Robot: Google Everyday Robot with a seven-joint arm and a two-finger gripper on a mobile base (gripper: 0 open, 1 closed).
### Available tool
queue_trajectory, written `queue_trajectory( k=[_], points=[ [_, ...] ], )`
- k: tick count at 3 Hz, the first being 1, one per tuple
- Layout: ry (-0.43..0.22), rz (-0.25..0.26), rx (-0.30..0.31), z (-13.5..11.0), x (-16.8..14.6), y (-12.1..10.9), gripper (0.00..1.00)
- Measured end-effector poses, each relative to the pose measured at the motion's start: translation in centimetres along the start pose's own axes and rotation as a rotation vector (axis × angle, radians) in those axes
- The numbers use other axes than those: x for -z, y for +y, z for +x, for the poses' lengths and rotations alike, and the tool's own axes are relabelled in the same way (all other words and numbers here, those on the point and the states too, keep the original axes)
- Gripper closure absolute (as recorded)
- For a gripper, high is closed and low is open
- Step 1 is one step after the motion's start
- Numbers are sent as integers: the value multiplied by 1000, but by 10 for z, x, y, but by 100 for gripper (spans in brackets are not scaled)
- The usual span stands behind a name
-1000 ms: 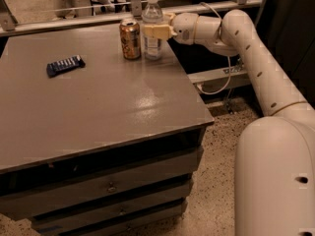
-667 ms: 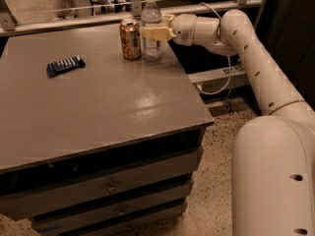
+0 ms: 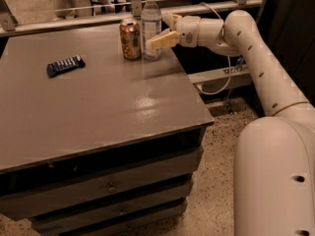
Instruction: Move blue plastic bottle near orange can
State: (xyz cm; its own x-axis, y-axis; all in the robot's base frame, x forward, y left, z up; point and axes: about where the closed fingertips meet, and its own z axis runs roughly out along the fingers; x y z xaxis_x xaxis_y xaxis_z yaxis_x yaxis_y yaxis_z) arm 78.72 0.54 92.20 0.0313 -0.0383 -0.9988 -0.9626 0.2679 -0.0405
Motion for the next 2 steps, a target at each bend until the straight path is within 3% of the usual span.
queue_trajectory(
  k=[1,2],
  points=[
    [24,34,28,-10,46,2,0],
    [36,160,82,-39,121,7,0]
  ],
)
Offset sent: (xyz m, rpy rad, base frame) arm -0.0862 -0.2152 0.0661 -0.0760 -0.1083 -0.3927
